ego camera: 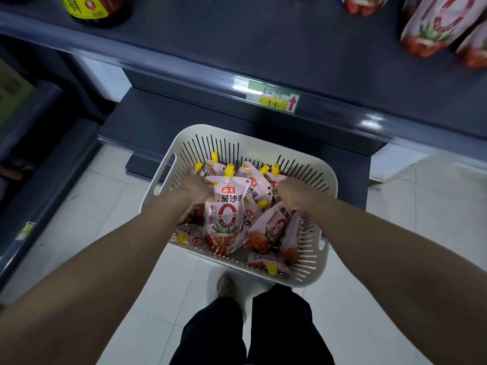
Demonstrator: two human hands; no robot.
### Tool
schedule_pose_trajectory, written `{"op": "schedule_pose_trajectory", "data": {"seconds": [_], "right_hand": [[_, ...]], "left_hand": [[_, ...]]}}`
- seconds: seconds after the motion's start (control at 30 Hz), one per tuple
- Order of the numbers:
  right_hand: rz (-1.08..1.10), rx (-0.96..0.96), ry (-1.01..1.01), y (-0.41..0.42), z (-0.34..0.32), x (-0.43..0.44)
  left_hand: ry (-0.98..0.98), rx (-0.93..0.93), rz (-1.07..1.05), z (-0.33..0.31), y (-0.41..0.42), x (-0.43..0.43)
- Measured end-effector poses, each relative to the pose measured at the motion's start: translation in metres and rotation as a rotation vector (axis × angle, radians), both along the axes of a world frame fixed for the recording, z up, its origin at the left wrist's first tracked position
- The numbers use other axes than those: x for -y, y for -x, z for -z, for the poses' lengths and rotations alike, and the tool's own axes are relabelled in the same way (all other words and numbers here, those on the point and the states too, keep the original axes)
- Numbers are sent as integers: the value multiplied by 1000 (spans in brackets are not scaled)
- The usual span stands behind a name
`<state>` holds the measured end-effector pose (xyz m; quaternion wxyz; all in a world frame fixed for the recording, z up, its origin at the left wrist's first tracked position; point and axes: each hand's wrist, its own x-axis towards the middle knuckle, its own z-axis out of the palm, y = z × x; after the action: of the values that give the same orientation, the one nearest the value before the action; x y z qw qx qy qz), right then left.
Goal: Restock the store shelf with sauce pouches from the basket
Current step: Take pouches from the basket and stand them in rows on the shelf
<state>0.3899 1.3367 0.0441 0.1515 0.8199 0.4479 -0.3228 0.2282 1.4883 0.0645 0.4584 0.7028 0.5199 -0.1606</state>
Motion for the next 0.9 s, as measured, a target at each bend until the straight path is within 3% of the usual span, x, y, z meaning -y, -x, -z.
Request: {"op": "schedule_pose_trajectory", "data": {"seconds": [0.2, 0.3, 0.6, 0.77, 0.83, 0.9], "right_hand": [[13, -161, -67, 1, -14, -17], [130, -217, -215, 0, -22, -24], [386, -277, -61, 0, -33, -24], [782, -703, -255, 19, -30, -12], [851, -740, -295, 29, -21, -5], [765, -675, -271, 39, -15, 0]], "left_hand": [[-52, -28, 91, 2, 0, 1], [-65, -35, 53, 2, 6, -8], [-63, -22, 10, 8, 23, -19], [-41, 19, -29, 3, 26, -19], [-32, 52, -56, -6, 26, -16], [-51, 61, -57, -11, 27, -16]]}}
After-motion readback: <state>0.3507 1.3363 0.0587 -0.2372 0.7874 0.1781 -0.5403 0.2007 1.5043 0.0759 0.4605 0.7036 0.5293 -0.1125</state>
